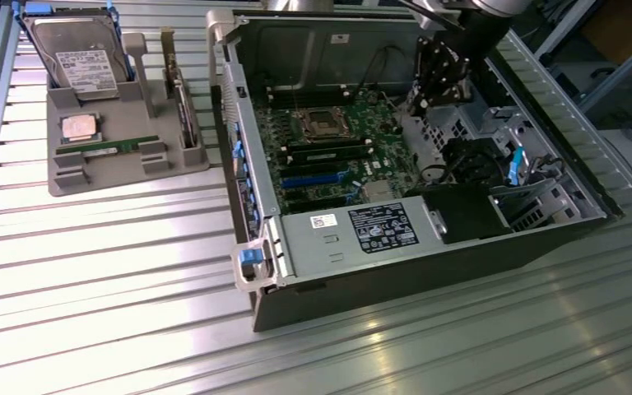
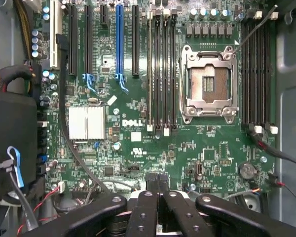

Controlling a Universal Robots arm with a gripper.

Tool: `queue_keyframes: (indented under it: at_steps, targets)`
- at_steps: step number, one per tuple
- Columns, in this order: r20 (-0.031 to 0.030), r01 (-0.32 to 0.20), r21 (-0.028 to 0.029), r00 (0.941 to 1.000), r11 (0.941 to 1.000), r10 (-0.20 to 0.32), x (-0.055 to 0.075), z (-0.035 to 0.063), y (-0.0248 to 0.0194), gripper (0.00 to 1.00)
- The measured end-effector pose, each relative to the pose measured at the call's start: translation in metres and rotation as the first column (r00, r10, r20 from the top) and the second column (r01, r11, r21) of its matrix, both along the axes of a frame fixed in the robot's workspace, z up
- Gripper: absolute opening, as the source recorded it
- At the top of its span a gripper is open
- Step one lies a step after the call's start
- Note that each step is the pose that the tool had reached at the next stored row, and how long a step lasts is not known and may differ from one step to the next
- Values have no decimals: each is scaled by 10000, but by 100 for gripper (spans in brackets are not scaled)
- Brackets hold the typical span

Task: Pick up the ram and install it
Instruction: 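Press down the ram until it locks into place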

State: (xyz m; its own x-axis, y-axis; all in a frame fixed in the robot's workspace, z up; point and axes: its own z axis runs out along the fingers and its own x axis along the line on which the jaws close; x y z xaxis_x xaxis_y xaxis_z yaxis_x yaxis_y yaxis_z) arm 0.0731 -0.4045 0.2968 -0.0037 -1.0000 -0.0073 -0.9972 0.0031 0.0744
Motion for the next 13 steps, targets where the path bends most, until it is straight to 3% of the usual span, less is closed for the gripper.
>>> queue_keyframes:
  at_steps: [2,8,13]
  targets:
    - [0,0,13,10000,10000,0,50,37,0,10]
    - [0,0,22,10000,10000,0,73,294,0,10]
    - [0,0,24,10000,10000,0,75,306,0,10]
